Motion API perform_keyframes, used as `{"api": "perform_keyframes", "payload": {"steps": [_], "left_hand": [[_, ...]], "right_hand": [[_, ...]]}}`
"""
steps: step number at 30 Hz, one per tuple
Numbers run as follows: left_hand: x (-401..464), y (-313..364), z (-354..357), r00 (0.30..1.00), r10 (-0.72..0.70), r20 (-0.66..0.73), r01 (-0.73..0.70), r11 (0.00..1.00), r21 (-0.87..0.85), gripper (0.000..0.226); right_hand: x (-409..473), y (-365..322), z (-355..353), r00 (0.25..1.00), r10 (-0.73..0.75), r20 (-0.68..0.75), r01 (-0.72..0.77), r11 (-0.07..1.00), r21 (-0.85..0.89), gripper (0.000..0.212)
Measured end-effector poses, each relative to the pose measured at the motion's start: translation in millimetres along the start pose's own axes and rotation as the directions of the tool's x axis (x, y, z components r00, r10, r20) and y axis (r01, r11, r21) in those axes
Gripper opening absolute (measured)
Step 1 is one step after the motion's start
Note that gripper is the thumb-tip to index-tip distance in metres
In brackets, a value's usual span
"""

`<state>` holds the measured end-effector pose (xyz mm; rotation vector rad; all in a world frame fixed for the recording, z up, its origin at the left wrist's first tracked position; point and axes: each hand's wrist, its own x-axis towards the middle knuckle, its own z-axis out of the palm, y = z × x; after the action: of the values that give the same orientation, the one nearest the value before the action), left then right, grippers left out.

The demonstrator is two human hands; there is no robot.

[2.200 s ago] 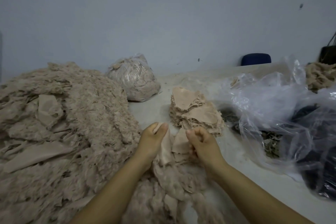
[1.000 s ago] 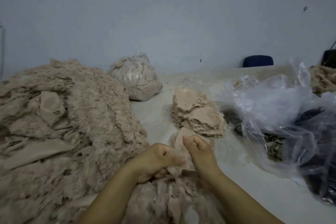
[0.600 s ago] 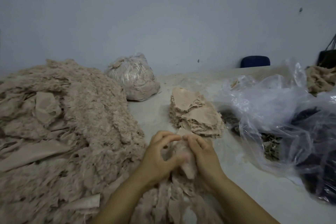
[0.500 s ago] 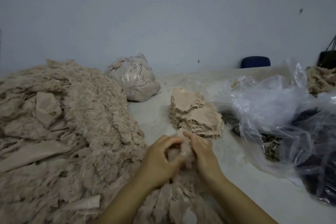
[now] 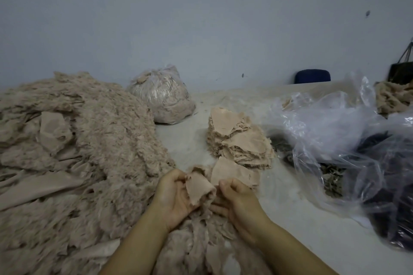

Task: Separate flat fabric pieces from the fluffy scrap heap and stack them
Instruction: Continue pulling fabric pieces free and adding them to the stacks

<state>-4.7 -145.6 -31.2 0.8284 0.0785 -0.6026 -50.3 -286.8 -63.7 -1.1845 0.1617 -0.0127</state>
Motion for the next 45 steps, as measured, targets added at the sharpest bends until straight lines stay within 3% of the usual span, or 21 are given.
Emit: {"api": "perform_keyframes", "payload": {"steps": [2, 4, 7, 9, 11, 14, 16, 19, 23, 28, 30, 32, 34, 35, 37, 40, 43, 45], "left_hand": [[-2, -1, 0, 0.999, 0.009, 0.044, -0.014, 0.995, 0.099, 0.021], [-2, -5, 2, 0.997, 0.051, 0.061, -0.064, 0.971, 0.231, 0.019], [1, -11, 4, 0.988, 0.155, 0.000, -0.149, 0.953, 0.262, 0.011], [-2, -11, 8, 0.988, 0.149, 0.038, -0.154, 0.963, 0.219, 0.014], [-4, -9, 10, 0.988, 0.136, 0.069, -0.148, 0.962, 0.230, 0.021], [-4, -8, 10, 0.983, 0.182, 0.032, -0.183, 0.928, 0.324, 0.019], [-4, -8, 9, 0.979, 0.201, 0.011, -0.190, 0.904, 0.383, 0.012], [-3, -11, 9, 0.976, 0.213, 0.053, -0.217, 0.899, 0.381, 0.010], [6, -17, 8, 0.916, 0.380, -0.124, -0.292, 0.848, 0.442, 0.024], [13, -2, -4, 0.834, 0.421, -0.357, -0.320, 0.896, 0.309, 0.027], [12, 12, -15, 0.792, 0.467, -0.393, -0.369, 0.879, 0.302, 0.024], [8, 15, -17, 0.813, 0.472, -0.341, -0.356, 0.866, 0.351, 0.023], [8, 8, -11, 0.856, 0.449, -0.255, -0.334, 0.858, 0.390, 0.028], [8, 2, -5, 0.883, 0.429, -0.193, -0.326, 0.853, 0.407, 0.033], [8, -5, 10, 0.929, 0.365, -0.057, -0.315, 0.863, 0.395, 0.041], [10, 0, 24, 0.932, 0.360, 0.037, -0.337, 0.826, 0.452, 0.048], [22, 9, 29, 0.872, 0.490, 0.008, -0.408, 0.717, 0.565, 0.020], [34, 14, 31, 0.824, 0.567, -0.025, -0.390, 0.597, 0.701, 0.028]], "right_hand": [[-3, 2, 3, 0.989, -0.147, -0.028, 0.136, 0.960, -0.244, 0.016], [-5, 5, 4, 0.973, -0.226, 0.054, 0.229, 0.898, -0.375, 0.017], [-6, 6, 6, 0.977, -0.209, 0.026, 0.209, 0.942, -0.263, 0.010], [-3, 5, 7, 0.997, -0.077, 0.002, 0.077, 0.997, -0.026, 0.024], [-3, 2, 6, 0.997, 0.022, 0.072, -0.029, 0.995, 0.099, 0.028], [-4, 2, 4, 0.998, -0.006, 0.055, 0.003, 0.999, 0.047, 0.022], [-4, 4, 4, 0.995, -0.101, -0.003, 0.101, 0.993, -0.060, 0.015], [-7, 5, 8, 0.973, -0.231, 0.026, 0.231, 0.946, -0.229, 0.016], [-10, 2, 12, 0.983, -0.177, 0.053, 0.184, 0.963, -0.197, 0.024], [-12, -1, 11, 0.983, -0.182, 0.035, 0.185, 0.956, -0.228, 0.021], [-14, -8, 3, 0.985, -0.161, 0.069, 0.175, 0.927, -0.333, 0.024], [-15, -15, -2, 0.986, -0.092, 0.142, 0.146, 0.884, -0.444, 0.047], [-13, -19, 1, 0.992, 0.004, 0.127, 0.047, 0.918, -0.393, 0.068], [-11, -18, 4, 0.992, 0.052, 0.114, -0.010, 0.939, -0.344, 0.068], [-8, -17, 15, 0.987, 0.079, 0.144, -0.050, 0.979, -0.196, 0.053], [-2, -24, 21, 0.994, -0.037, 0.102, 0.041, 0.998, -0.040, 0.033], [9, -40, 14, 0.985, -0.169, -0.020, 0.167, 0.982, -0.083, 0.022], [18, -48, 7, 0.968, -0.227, -0.108, 0.207, 0.964, -0.165, 0.011]]}}
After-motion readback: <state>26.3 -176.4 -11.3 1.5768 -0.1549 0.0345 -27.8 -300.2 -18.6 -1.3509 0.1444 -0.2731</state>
